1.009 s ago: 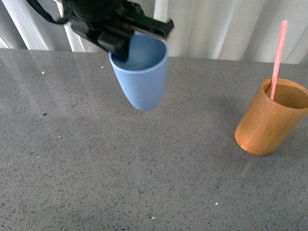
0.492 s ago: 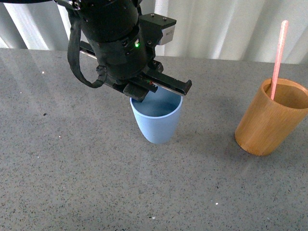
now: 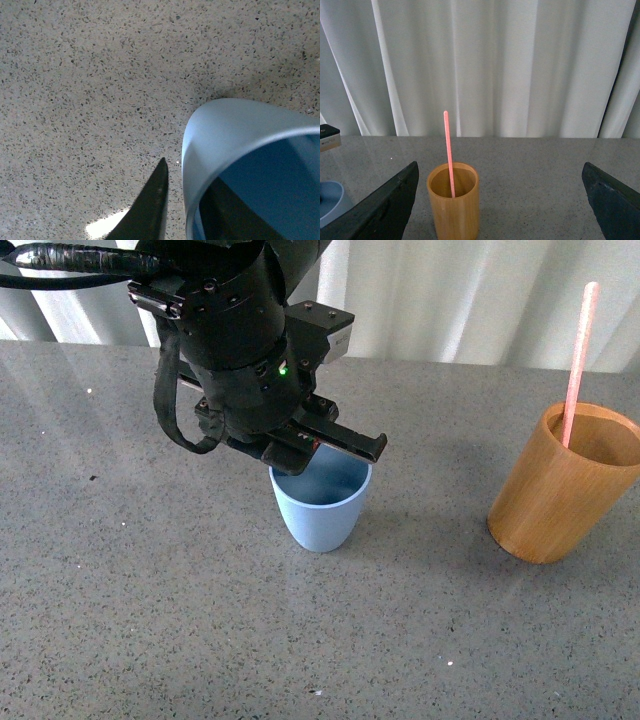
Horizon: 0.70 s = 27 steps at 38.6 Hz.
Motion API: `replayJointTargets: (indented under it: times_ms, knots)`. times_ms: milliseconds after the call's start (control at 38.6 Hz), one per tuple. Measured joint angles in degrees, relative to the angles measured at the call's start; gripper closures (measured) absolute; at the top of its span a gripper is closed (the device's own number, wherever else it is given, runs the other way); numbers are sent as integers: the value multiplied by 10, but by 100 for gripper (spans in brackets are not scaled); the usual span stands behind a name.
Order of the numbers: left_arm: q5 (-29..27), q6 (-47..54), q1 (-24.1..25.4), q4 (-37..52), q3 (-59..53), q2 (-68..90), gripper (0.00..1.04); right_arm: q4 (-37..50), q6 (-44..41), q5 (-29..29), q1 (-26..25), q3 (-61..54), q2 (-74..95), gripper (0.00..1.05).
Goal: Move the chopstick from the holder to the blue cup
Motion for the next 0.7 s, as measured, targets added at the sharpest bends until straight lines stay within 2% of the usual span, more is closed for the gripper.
replayJointTargets:
  times_ms: [233,414,595,699]
  knots:
    - [5,-2,17,-5,-5,-16,43,0,0,0,0,0,0,10]
    - [15,1,63,3,-16,-102,7,0,0,0,0,0,0,10]
    - [53,-2,128,124,-98,-226,7,0,0,0,0,0,0,10]
    - [66,-30,189,268,-207,-351,7,0,0,0,0,0,0,10]
